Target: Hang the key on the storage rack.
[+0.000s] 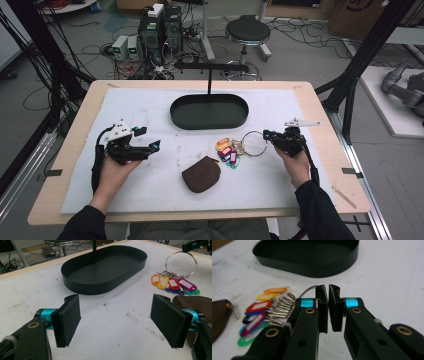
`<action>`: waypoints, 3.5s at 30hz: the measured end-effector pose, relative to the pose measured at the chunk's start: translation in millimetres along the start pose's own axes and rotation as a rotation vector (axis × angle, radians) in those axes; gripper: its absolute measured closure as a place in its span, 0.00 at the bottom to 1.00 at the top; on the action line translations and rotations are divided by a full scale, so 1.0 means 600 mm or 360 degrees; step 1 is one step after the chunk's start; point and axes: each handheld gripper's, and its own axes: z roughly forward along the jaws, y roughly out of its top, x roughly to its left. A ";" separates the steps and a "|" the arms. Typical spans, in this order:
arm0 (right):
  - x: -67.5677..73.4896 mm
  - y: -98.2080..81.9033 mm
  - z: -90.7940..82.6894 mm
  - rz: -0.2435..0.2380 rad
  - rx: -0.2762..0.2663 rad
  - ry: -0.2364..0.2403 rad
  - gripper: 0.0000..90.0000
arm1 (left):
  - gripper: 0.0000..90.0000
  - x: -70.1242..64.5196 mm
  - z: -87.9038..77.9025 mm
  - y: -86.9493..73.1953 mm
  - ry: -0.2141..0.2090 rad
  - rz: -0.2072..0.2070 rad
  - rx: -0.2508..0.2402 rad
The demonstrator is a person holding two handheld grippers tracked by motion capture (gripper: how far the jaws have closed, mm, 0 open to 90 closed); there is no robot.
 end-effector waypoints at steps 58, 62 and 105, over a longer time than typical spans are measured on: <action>0.075 0.160 -0.043 -0.0263 -0.0168 0.0292 0.98 | 0.27 -0.015 -0.006 -0.010 0.0010 0.0072 0.0010; 0.074 0.185 -0.048 -0.0273 -0.0209 0.0295 0.98 | 0.27 -0.015 -0.007 -0.010 0.0005 0.0062 0.0008; 0.017 0.287 0.080 -0.0220 -0.0268 0.0088 0.98 | 0.27 -0.010 -0.011 -0.018 -0.0007 0.0039 0.0012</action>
